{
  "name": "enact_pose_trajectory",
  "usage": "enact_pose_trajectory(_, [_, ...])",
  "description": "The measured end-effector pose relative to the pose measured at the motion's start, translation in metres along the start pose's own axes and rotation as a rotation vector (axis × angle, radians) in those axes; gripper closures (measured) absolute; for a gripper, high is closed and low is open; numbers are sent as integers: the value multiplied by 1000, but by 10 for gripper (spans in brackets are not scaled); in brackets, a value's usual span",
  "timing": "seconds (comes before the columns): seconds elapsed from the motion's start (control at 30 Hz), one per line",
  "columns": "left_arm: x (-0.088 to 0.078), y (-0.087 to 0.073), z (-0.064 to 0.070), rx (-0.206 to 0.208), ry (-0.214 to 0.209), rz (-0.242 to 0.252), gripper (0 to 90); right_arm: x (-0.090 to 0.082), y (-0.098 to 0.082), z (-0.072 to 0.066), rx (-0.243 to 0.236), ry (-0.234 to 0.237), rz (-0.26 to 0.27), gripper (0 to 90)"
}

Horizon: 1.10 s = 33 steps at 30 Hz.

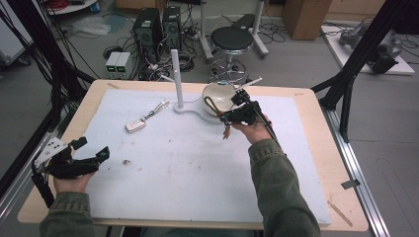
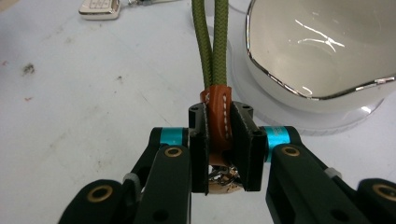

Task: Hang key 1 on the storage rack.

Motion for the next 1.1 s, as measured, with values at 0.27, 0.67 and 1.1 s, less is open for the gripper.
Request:
enact_pose_trajectory(0.27, [0,0,0,0,-3,-1,17,-5,14,-2,-6,1,9,776])
enact_pose_trajectory(0.67, [0,-1,0,-4,-5,3,17,-12,36,-8,-12,12,22,776])
enact_pose_trajectory(1.1, [0,0,-1,-5,-6,6,17,-19,64,-19,-25,37,53,775])
Point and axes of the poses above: each handheld gripper's, and its own axes: x roughly forward along the jaws, y roughly out of its top, z roughly to its right, the point moved 6 cm from there along x, roughly forward along the jaws, and after that the axes turned 13 degrees about -y, right-handed, at the moved point
